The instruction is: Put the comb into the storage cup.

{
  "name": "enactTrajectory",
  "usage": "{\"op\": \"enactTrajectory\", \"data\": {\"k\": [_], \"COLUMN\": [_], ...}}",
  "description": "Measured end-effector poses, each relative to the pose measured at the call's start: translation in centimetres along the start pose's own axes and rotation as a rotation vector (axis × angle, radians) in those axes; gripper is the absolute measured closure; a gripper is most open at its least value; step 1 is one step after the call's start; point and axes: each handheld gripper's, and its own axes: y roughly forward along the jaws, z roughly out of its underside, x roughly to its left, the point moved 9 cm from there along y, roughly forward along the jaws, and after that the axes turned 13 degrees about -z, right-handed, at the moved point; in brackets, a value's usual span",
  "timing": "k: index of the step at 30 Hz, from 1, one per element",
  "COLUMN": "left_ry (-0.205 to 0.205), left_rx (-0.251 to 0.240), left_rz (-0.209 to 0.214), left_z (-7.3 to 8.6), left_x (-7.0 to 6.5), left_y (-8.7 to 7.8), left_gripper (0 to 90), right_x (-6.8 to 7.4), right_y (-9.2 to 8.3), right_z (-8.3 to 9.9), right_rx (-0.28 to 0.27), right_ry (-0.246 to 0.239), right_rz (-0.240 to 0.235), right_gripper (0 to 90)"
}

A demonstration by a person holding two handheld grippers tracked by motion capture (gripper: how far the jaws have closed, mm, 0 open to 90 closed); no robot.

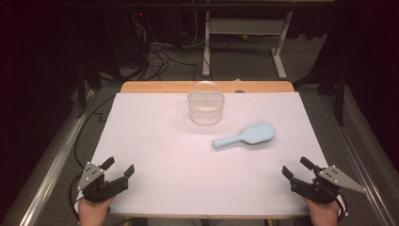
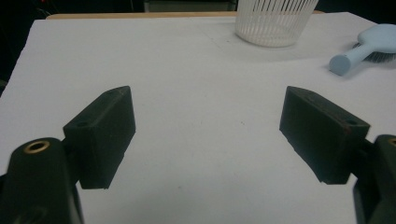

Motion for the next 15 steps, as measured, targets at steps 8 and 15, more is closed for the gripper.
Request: {"op": "enactTrajectory", "data": {"k": [8,15], "left_ry": [0.002,0.007], "left_rx": [0.003,0.008], "left_rz": [0.005,0.005], "left_z": [0.11,0.19], "left_x": [-0.09,-0.27], "left_y": [-0.01,0.07], "left_gripper": [17.9,17.9], "right_x": [0.11,0.04], "right_y": [0.03,-0.07], "right_z": [-0.03,-0.06], "right_rx": [-0.001,-0.006], "right_ry": [0.000,0.011], "right_rz": [-0.006,-0.007], "right_gripper": [21.4,22.5]}}
